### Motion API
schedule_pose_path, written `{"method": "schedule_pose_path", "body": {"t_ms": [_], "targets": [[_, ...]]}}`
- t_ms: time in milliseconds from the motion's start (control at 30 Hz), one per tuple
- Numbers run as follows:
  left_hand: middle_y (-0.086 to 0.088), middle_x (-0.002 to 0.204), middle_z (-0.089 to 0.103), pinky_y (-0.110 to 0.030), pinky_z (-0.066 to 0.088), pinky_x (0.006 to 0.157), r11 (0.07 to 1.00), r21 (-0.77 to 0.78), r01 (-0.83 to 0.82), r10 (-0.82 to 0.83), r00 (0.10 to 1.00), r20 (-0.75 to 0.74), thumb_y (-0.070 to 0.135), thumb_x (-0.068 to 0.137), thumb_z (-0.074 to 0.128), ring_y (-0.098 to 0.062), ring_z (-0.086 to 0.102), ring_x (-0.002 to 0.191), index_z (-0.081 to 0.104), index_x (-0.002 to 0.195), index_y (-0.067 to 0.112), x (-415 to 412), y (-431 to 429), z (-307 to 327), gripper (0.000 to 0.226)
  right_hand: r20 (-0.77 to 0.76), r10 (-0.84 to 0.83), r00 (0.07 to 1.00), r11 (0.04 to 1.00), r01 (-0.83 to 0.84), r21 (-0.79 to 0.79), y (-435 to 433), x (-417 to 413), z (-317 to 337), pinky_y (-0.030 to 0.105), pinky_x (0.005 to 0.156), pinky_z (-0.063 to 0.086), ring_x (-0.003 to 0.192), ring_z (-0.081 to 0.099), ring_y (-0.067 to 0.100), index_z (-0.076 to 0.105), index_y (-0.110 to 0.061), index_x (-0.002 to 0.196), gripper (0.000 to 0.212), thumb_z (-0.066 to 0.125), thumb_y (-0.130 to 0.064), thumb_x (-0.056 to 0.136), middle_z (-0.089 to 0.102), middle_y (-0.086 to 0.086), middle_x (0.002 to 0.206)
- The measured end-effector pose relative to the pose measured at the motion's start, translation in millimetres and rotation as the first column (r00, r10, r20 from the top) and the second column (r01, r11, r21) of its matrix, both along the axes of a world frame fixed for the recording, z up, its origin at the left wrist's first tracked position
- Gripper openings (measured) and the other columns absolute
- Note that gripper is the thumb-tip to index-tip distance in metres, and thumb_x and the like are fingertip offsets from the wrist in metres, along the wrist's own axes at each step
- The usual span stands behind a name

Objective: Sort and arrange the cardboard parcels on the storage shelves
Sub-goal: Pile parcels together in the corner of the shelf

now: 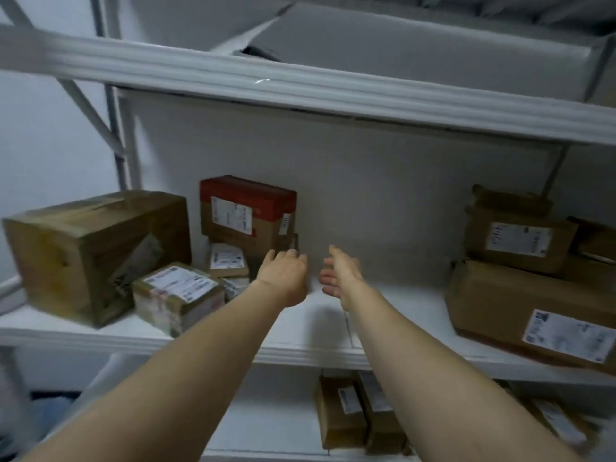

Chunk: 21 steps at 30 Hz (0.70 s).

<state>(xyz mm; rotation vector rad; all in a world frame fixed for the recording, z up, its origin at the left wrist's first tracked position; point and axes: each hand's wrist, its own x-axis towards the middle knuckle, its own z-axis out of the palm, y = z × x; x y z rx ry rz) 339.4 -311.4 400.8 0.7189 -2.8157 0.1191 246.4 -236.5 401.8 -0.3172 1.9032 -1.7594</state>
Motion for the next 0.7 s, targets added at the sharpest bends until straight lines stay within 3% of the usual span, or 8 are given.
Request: {"method": "schedule_pose_path", "body": {"t_ms": [67,100,167,267,400,467,567,700], "targets": [[-0.009,0.134,0.046,-0.042,0.025,0.113,0.999,0.021,-0.042,0.043,0.999,-0.018,0.024,0.087,0.056,-0.029,0.042,0.128,0.038,0.138,0.014,16,-30,3,0.056,-0.118,0.054,0.992,0.998,-0.049,0.044,-35,10,6,0.035,0.071,0.053,0.088,0.063,0.028,0.061,-0.005,0.108,0.032,0.052,-0.034,0.097,0.065,0.011,0.094],[-0.009,0.131,0.047,-0.041,0.028,0.111,0.997,0.042,-0.061,0.062,0.998,-0.032,0.024,0.086,0.056,-0.029,0.044,0.127,0.041,0.136,0.015,22,-46,6,0.053,-0.17,0.069,0.983,0.997,-0.06,0.056,-53,14,9,0.033,0.069,0.052,0.086,0.061,0.024,0.059,-0.009,0.106,0.024,0.053,-0.03,0.096,0.062,0.007,0.091],[-0.01,0.129,0.048,-0.041,0.033,0.107,0.989,0.112,-0.101,0.108,0.993,-0.055,0.024,0.086,0.056,-0.031,0.045,0.123,0.044,0.132,0.016,29,-80,11,0.049,-0.284,0.084,0.955,0.994,-0.062,0.086,-87,16,12,0.036,0.083,0.054,0.096,0.061,0.023,0.057,-0.016,0.107,0.016,0.055,-0.024,0.094,0.064,0.006,0.105],[-0.01,0.129,0.049,-0.043,0.041,0.103,0.963,0.225,-0.15,0.178,0.978,-0.112,0.022,0.087,0.056,-0.03,0.048,0.12,0.044,0.131,0.014,32,-129,18,0.046,-0.438,0.081,0.895,0.992,-0.029,0.125,-125,15,19,0.037,0.098,0.048,0.111,0.058,0.026,0.057,-0.023,0.121,0.03,0.056,-0.021,0.091,0.056,0.007,0.128],[-0.008,0.115,0.057,-0.035,0.05,0.086,0.842,0.523,-0.13,0.325,0.896,-0.301,0.016,0.092,0.052,-0.025,0.057,0.106,0.052,0.118,0.012,21,-187,27,0.026,-0.59,0.062,0.805,0.986,0.044,0.164,-163,0,31,0.025,0.088,0.044,0.107,0.058,0.027,0.048,-0.027,0.137,0.041,0.053,-0.025,0.096,0.044,0.01,0.133],[-0.008,0.107,0.061,-0.03,0.049,0.074,0.764,0.64,-0.082,0.395,0.844,-0.362,0.016,0.095,0.048,-0.022,0.06,0.096,0.054,0.112,0.01,10,-215,31,0.019,-0.628,0.063,0.776,0.978,0.078,0.195,-179,-7,36,0.028,0.092,0.046,0.109,0.057,0.029,0.039,-0.03,0.144,0.048,0.051,-0.031,0.098,0.035,0.013,0.137],[-0.008,0.102,0.061,-0.024,0.045,0.059,0.7,0.712,-0.056,0.476,0.779,-0.407,0.016,0.099,0.039,-0.02,0.058,0.085,0.056,0.109,0.008,-6,-253,34,0.021,-0.604,0.036,0.796,0.975,0.105,0.195,-202,-15,35,0.036,0.104,0.044,0.128,0.044,0.033,0.027,-0.036,0.149,0.059,0.052,-0.044,0.096,0.02,0.013,0.15],[-0.016,0.116,0.059,-0.041,0.051,0.088,0.65,0.755,-0.089,0.61,0.653,-0.448,0.026,0.098,0.04,-0.032,0.059,0.102,0.054,0.116,0.004,-25,-287,34,0.032,-0.564,-0.09,0.821,0.979,0.176,0.101,-221,-20,29,0.044,0.108,0.039,0.137,0.035,0.034,0.021,-0.034,0.151,0.065,0.045,-0.055,0.094,0.013,0.012,0.155]]}}
